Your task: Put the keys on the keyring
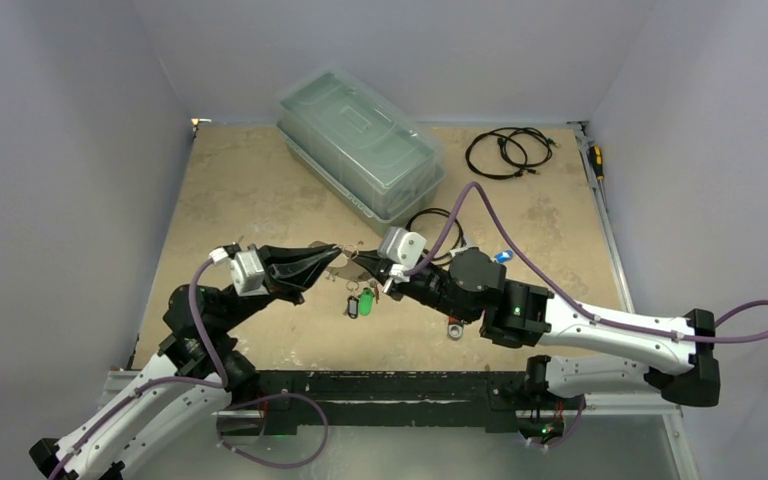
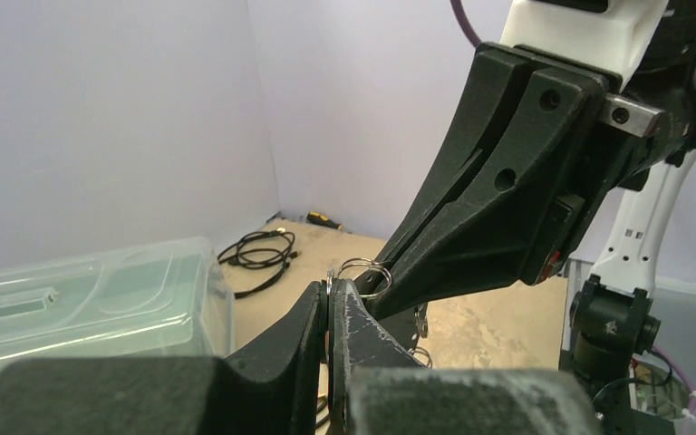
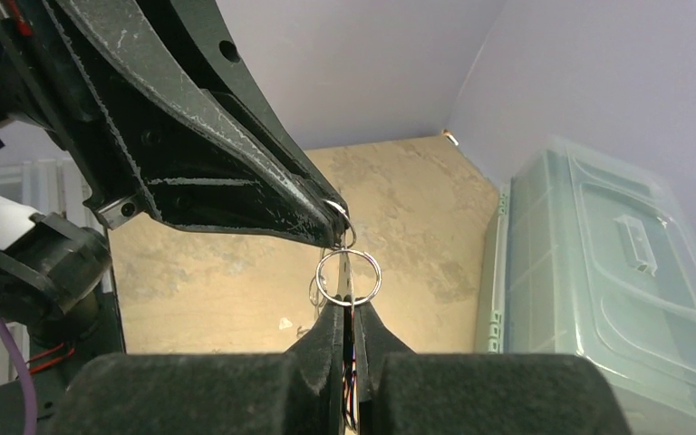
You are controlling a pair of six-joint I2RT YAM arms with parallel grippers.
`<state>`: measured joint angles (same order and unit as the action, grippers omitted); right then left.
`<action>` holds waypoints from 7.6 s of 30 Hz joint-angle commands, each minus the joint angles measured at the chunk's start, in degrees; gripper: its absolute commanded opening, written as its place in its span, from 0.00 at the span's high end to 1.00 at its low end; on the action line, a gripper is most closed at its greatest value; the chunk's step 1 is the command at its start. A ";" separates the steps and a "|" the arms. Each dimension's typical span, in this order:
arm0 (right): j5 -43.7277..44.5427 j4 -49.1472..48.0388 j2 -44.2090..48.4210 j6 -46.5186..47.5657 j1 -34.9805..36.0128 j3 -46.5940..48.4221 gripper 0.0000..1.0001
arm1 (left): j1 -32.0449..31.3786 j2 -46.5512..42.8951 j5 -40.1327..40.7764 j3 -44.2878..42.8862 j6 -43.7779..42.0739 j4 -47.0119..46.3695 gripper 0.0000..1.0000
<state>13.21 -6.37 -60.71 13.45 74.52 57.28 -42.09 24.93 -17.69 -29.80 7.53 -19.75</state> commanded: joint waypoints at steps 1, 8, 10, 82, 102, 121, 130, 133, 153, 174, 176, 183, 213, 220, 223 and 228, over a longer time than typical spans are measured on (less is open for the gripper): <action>2.75 1.04 -0.71 -0.94 0.19 5.10 1.00 | -0.15 1.09 1.24 -2.84 -3.08 4.28 1.00; 3.75 6.17 -3.00 -3.86 0.19 10.31 1.00 | -0.13 2.91 3.56 -5.20 -6.83 10.01 1.00; 4.00 7.77 -3.42 -4.53 0.19 11.09 1.00 | -0.15 3.06 4.07 -5.16 -7.14 10.27 1.00; 5.31 -1.59 3.17 0.09 -0.46 -6.56 1.00 | -0.18 20.54 11.97 -39.27 37.52 61.53 1.00; 3.92 -3.01 2.80 -5.54 -5.09 -4.66 1.00 | -0.15 15.87 8.09 -31.80 29.25 54.99 1.00; 17.26 -5.73 -7.24 -0.21 -5.09 -3.39 1.00 | -0.10 14.62 13.23 -22.30 29.92 49.18 1.00; 8.07 -3.69 -3.50 4.79 -5.09 -7.24 1.00 | -0.15 19.07 11.60 -27.03 32.43 55.89 1.00; 7.80 -5.36 -2.72 5.22 -5.09 -8.69 1.00 | -0.16 21.01 8.92 -29.49 34.70 58.68 1.00; -1.35 -2.25 3.51 5.93 -5.09 -10.65 1.00 | -0.04 29.21 -6.19 -40.15 43.14 68.61 1.00; 2.57 -5.82 10.97 4.83 -5.09 -13.67 0.39 | 0.77 27.27 5.28 -39.81 48.68 64.67 1.00; -0.79 -6.74 12.86 4.91 -5.04 -14.85 0.40 | 0.99 26.71 5.31 -38.70 50.05 62.75 1.00; -12.99 -21.65 14.54 16.78 -5.00 -26.36 0.40 | 1.61 22.99 7.40 -31.56 58.81 54.25 1.00; -9.02 -38.35 4.57 24.87 2.89 -29.47 0.57 | 1.67 18.97 15.10 -20.35 68.89 42.90 1.00; -2.11 -47.51 -2.36 26.77 2.91 -28.75 0.59 | 1.66 18.79 14.01 -19.23 69.93 41.82 1.00; 1.92 -52.31 -6.06 29.45 2.91 -28.73 0.61 | 1.66 18.64 13.04 -18.71 71.06 41.45 1.00; 4.94 -58.23 -9.89 32.56 2.82 -28.77 0.63 | 1.67 19.91 10.70 -18.78 72.51 43.01 1.00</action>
<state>13.21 -55.02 -69.23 42.37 77.23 26.41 -40.66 44.71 -4.38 -48.36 74.76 25.71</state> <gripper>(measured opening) 0.374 0.027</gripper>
